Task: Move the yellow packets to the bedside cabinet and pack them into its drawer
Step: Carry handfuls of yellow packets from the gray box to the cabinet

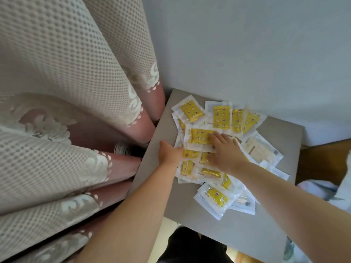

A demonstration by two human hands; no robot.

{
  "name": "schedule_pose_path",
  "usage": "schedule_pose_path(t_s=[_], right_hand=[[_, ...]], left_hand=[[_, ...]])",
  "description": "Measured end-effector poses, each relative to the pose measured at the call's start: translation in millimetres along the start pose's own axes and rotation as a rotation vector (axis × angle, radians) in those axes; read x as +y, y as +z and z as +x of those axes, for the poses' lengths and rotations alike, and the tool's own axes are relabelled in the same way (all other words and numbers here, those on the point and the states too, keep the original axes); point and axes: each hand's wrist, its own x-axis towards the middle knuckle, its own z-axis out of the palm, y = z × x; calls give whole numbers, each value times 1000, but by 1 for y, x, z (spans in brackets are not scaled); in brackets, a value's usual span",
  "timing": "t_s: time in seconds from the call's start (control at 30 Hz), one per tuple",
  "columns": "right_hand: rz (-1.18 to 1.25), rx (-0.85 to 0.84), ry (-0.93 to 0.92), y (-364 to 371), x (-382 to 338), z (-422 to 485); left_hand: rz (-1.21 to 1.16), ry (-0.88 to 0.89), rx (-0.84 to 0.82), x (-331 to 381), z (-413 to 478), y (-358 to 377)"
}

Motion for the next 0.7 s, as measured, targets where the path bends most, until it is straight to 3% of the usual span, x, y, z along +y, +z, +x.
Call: schedule_pose_path(t_s=[0.13, 0.27, 0.47, 0.7], right_hand=[[-128, 135, -25, 6, 3, 13], [-184, 263, -162, 2, -2, 11], [145, 244, -224, 4, 0, -19], [455, 92, -232, 14, -3, -49]], left_hand=[[-54, -25, -64, 2, 6, -2], [-232, -138, -186, -1, 0, -5], [-634, -172, -419, -13, -23, -12], [-751, -132, -542, -15, -46, -4]])
